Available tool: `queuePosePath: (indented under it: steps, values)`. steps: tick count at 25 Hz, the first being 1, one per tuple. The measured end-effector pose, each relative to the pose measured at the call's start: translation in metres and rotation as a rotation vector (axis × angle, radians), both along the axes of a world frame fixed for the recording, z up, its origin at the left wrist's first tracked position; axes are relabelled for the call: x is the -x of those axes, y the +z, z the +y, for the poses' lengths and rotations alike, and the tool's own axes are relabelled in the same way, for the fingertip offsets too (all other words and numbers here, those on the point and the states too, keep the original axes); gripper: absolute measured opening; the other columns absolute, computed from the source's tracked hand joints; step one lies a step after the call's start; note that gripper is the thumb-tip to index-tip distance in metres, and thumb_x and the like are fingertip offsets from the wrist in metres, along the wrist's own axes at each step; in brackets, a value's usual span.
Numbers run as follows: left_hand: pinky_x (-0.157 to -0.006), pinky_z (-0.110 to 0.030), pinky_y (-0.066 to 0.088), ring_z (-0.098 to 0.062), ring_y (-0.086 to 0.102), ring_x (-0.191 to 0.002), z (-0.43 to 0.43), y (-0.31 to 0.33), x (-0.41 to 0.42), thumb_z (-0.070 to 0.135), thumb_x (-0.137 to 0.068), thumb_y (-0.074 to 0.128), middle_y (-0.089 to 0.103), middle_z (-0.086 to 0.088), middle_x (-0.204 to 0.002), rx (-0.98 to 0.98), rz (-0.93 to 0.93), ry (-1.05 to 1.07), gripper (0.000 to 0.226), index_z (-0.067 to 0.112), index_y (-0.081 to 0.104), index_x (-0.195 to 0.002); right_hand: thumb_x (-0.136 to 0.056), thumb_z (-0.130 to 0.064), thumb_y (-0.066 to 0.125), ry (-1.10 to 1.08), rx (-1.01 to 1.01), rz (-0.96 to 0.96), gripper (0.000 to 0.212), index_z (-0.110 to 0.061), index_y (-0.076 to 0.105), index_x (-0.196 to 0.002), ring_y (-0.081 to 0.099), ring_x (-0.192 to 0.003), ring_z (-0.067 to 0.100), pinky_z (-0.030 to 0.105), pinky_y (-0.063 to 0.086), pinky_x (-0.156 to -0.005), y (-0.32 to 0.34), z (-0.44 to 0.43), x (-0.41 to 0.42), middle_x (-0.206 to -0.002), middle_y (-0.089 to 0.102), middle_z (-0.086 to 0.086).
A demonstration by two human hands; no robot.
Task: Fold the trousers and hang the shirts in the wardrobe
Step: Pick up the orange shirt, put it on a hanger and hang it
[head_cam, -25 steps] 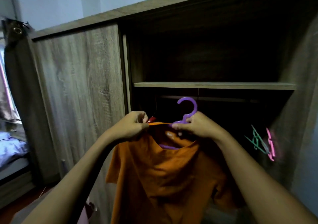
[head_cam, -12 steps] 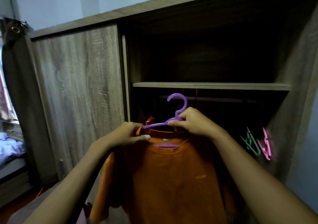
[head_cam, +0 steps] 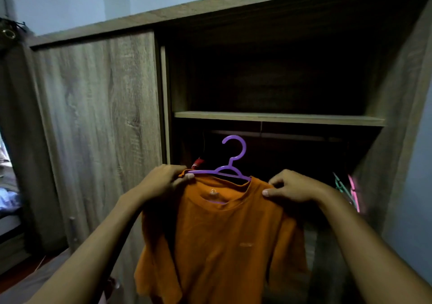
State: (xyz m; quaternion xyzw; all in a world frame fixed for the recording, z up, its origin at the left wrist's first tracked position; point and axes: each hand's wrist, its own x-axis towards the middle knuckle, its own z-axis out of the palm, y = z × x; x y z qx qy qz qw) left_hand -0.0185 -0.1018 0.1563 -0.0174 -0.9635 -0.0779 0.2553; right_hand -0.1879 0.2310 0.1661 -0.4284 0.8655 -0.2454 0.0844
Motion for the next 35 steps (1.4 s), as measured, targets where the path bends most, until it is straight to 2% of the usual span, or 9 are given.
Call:
queuePosePath:
  steps: [3,5,8,12,17,21,26,31,35]
  values:
    - [-0.068,-0.033,0.053,-0.006,0.062,-0.074,0.002,-0.004,0.007,0.071,-0.087,0.041,0.065,0.006,-0.082,-0.143,-0.048,-0.045,0.047,0.028,0.062,-0.088,-0.09,-0.046,0.064,0.02,0.128,-0.069,0.028,-0.022,0.078,-0.09,0.073,-0.085,0.007,0.026,0.059,-0.079,0.007,0.006,-0.006,-0.092,0.077,-0.007]
    - [-0.068,-0.023,0.051,-0.003,0.063,-0.079,0.001,-0.009,0.013,0.058,-0.089,0.052,0.068,0.005,-0.089,-0.215,-0.046,-0.037,0.035,0.026,0.064,-0.096,-0.089,-0.046,0.064,0.001,0.171,-0.067,0.03,-0.02,0.078,-0.087,0.072,-0.083,0.008,0.025,0.058,-0.078,0.012,0.009,-0.007,-0.09,0.076,-0.006]
    - [-0.069,-0.015,0.043,0.002,0.062,-0.085,-0.002,-0.015,0.025,0.066,-0.088,0.05,0.069,0.007,-0.099,-0.271,0.101,-0.019,0.048,0.026,0.064,-0.11,-0.091,-0.043,0.063,-0.119,0.087,-0.027,0.031,-0.017,0.078,-0.083,0.071,-0.079,0.012,0.025,0.054,-0.071,0.017,0.006,0.0,-0.086,0.075,-0.002]
    - [-0.093,-0.032,0.046,-0.017,0.054,-0.116,-0.015,-0.021,0.043,0.056,-0.093,0.051,0.058,-0.005,-0.124,-0.29,0.394,0.132,0.054,0.021,0.051,-0.135,-0.091,-0.04,0.064,-0.281,-0.013,-0.002,0.037,-0.006,0.075,-0.08,0.063,-0.066,0.018,0.033,0.051,-0.064,0.015,-0.007,0.011,-0.077,0.072,0.011]
    - [-0.109,-0.04,0.037,-0.025,0.037,-0.136,-0.028,-0.018,0.06,0.048,-0.094,0.057,0.039,-0.013,-0.147,-0.379,0.648,0.263,0.073,0.012,0.027,-0.151,-0.089,-0.022,0.061,-0.39,0.324,-0.166,0.033,-0.018,0.056,-0.057,0.046,-0.042,0.015,0.022,0.034,-0.045,-0.006,-0.051,0.014,-0.054,0.053,0.006]
    - [-0.11,-0.039,0.033,-0.03,0.034,-0.134,-0.047,-0.009,0.075,0.047,-0.093,0.052,0.032,-0.017,-0.147,-0.367,0.762,0.307,0.078,0.009,0.02,-0.153,-0.089,-0.011,0.056,-0.323,0.639,-0.45,0.013,-0.009,0.068,-0.088,0.064,-0.072,0.032,0.036,0.051,-0.067,-0.01,-0.096,0.016,-0.087,0.071,0.027]
    - [-0.114,-0.051,0.033,-0.035,0.031,-0.138,-0.08,-0.012,0.093,0.031,-0.096,0.056,0.029,-0.02,-0.15,-0.269,0.757,0.337,0.069,0.009,0.025,-0.153,-0.095,-0.017,0.055,-0.341,0.75,-0.528,0.012,-0.012,0.067,-0.096,0.068,-0.079,0.024,0.033,0.055,-0.072,-0.018,-0.159,0.038,-0.089,0.072,0.011]
    - [-0.113,-0.05,0.03,-0.036,0.033,-0.136,-0.098,-0.019,0.098,0.026,-0.095,0.053,0.035,-0.023,-0.149,-0.135,0.824,0.356,0.062,0.008,0.033,-0.151,-0.096,-0.02,0.053,-0.45,0.823,-0.536,0.021,-0.006,0.063,-0.106,0.063,-0.079,0.024,0.032,0.049,-0.07,-0.031,-0.205,0.066,-0.093,0.067,0.015]
    - [-0.112,-0.048,0.029,-0.036,0.036,-0.133,-0.108,-0.025,0.1,0.024,-0.095,0.059,0.037,-0.023,-0.148,-0.035,0.847,0.355,0.063,0.008,0.035,-0.151,-0.09,-0.026,0.063,-0.398,0.75,-0.559,0.027,-0.015,0.062,-0.115,0.069,-0.099,0.024,0.042,0.055,-0.095,-0.049,-0.227,0.081,-0.111,0.071,0.009]
